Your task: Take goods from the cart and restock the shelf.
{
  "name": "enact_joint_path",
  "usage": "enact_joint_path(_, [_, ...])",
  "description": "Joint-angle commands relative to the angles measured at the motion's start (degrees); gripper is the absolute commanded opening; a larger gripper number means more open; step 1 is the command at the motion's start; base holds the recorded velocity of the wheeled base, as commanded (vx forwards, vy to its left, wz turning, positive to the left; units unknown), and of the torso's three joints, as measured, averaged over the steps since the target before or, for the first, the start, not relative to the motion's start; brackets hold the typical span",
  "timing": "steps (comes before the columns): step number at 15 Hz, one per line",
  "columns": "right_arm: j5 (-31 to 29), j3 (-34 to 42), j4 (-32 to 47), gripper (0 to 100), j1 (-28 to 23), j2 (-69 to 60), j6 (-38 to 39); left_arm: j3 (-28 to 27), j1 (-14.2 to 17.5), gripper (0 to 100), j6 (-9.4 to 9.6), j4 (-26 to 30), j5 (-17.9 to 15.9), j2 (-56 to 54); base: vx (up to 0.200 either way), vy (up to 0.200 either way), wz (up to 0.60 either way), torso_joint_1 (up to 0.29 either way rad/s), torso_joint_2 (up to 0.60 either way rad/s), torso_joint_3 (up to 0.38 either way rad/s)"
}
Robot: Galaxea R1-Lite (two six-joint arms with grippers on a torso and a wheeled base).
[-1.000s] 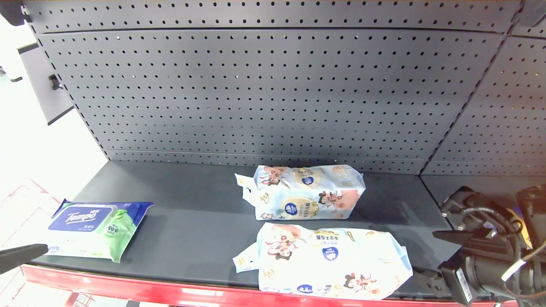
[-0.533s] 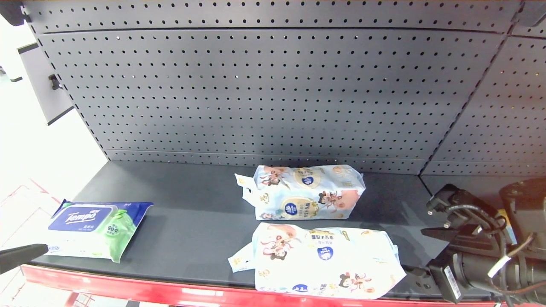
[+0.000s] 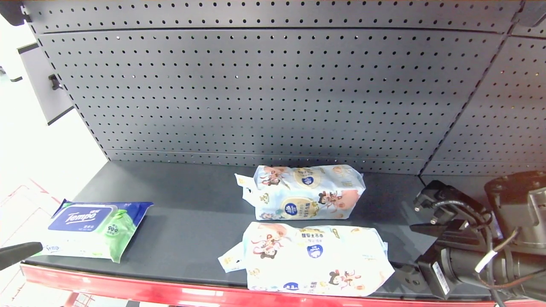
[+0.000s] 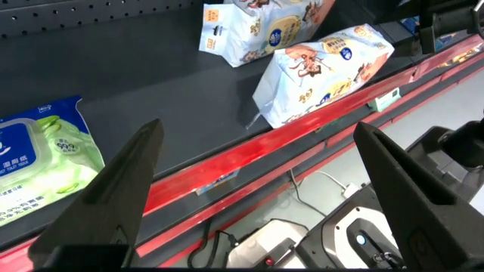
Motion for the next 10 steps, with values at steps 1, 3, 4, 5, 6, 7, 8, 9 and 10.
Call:
enact_joint_path(1, [-0.04, -0.12, -0.02, 100, 0.48, 0.32, 0.07, 0.0, 0.01, 100, -0.01, -0.01, 0.0, 0.04, 0.0, 0.0, 0.0, 0.0, 0.0, 0.0])
enact_joint_path(3, [-0.04, 0.5, -0.02, 100, 0.31, -0.03, 0.16, 0.0, 0.01, 100, -0.01, -0.01, 0.0, 0.04, 0.0, 0.0, 0.0, 0.0, 0.0, 0.0])
enact_joint_path(4, [-0.04, 0.94, -0.02, 100, 0.13, -0.39, 0.16, 0.0, 0.01, 100, -0.01, -0.01, 0.0, 0.04, 0.0, 0.0, 0.0, 0.0, 0.0, 0.0])
enact_joint_path(5, [-0.13, 1.02, -0.02, 100, 0.04, -0.56, 0.25, 0.0, 0.01, 100, -0.01, -0.01, 0.0, 0.04, 0.0, 0.0, 0.0, 0.0, 0.0, 0.0])
enact_joint_path(6, [-0.22, 1.11, 0.07, 100, -0.22, -1.79, 0.25, 0.09, 0.01, 100, -0.01, -0.01, 0.0, 0.04, 0.0, 0.0, 0.0, 0.0, 0.0, 0.0])
enact_joint_path(7, [-0.31, 1.38, 0.16, 100, -0.75, -3.73, 0.25, 0.09, 0.01, 100, -0.01, -0.01, 0.0, -0.05, 0.0, 0.0, 0.0, 0.0, 0.0, 0.0])
enact_joint_path(8, [-0.39, 1.99, 0.16, 100, -1.1, -5.66, 0.16, 0.17, 0.01, 100, -0.01, -0.01, 0.0, -0.05, 0.0, 0.0, 0.0, 0.0, 0.0, 0.0])
enact_joint_path(9, [-1.01, 3.66, 0.6, 100, -1.36, -10.67, 0.07, 0.17, 0.01, 100, -0.01, 0.08, 0.09, -0.4, 0.0, 0.0, 0.0, 0.0, 0.0, 0.0])
enact_joint_path(10, [-2.33, 5.77, 0.6, 100, -1.54, -15.15, 0.07, 0.53, 0.01, 100, -0.01, 0.08, 0.09, -0.84, 0.0, 0.0, 0.0, 0.0, 0.0, 0.0])
